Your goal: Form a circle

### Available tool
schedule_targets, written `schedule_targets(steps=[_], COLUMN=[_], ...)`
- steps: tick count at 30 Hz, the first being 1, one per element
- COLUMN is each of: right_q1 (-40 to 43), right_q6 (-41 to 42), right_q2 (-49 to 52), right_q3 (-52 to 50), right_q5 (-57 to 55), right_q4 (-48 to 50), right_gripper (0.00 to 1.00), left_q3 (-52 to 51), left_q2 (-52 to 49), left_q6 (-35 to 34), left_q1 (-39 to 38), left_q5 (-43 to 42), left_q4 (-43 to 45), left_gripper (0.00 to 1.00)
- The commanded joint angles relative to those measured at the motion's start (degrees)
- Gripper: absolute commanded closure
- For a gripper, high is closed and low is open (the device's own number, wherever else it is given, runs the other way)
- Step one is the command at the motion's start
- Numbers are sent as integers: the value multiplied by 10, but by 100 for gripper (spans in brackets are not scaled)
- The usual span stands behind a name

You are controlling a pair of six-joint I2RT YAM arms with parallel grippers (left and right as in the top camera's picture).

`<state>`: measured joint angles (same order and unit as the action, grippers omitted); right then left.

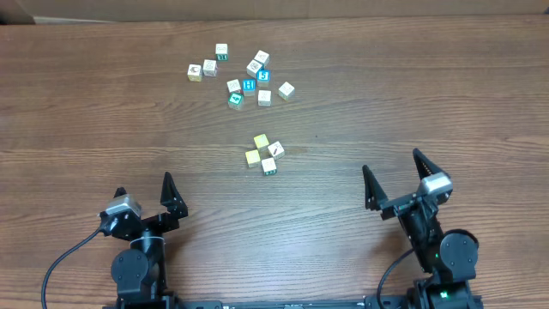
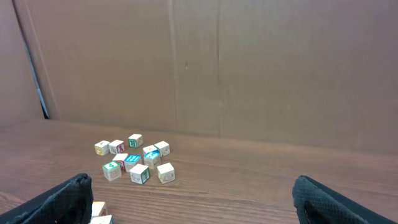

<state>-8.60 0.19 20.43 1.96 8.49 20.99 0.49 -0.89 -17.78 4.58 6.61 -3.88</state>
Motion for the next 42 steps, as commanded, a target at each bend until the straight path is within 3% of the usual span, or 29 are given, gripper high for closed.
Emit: schedule_targets(steps=[1,10,28,42], right_q1=[6,32,43,64], right_q6=[0,0,0,-1], right_q2=[-37,-92,-203,-203], right_q3=[-15,-15,-15,-15], right_q5=[-11,-16,-19,-19], right_q4=[-28,-257,-254,-252], right_gripper=[0,0,0,0], left_q3=[-2,-2,-2,-2], left_q2=[6,6,6,6], left_q6=[11,11,11,11], left_q1=[-3,-3,-3,-3], left_q5=[-4,-4,-5,-5], left_q4=[0,0,0,0], left_gripper=[1,0,1,1])
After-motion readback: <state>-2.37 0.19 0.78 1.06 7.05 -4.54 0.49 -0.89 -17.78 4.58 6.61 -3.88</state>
